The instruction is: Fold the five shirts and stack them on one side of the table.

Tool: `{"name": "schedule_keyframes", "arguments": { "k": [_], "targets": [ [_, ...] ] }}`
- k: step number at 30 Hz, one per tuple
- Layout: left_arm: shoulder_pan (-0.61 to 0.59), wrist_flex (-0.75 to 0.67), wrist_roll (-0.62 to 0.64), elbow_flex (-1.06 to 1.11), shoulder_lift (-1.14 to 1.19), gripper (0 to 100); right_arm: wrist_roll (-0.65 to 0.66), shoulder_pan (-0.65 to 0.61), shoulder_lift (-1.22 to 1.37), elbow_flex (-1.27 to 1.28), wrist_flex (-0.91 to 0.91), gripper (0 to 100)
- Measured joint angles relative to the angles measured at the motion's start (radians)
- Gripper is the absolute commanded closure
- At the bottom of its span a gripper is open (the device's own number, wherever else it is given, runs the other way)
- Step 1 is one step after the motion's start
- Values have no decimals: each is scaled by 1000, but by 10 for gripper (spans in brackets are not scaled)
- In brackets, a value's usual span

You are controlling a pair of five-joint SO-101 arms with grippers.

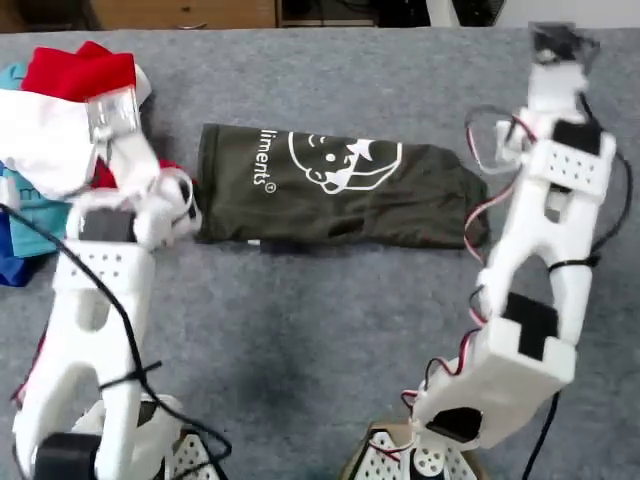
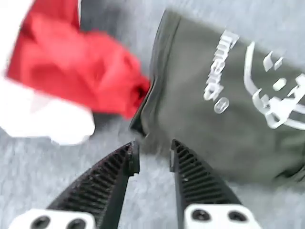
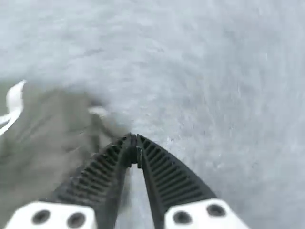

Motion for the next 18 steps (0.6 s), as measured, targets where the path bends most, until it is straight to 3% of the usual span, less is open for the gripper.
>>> {"name": "schedule_keyframes", "arguments": {
  "k": [5, 11, 18],
  "targets": [
    [44, 20, 2, -213, 261, 836, -48, 17, 44, 106, -244, 997],
    [52, 41, -28, -531, 675, 833, -51, 18, 75, 121, -324, 997],
    [-3, 252, -126, -1051, 1138, 833, -51, 23, 87, 121, -333, 997]
  ]
}}
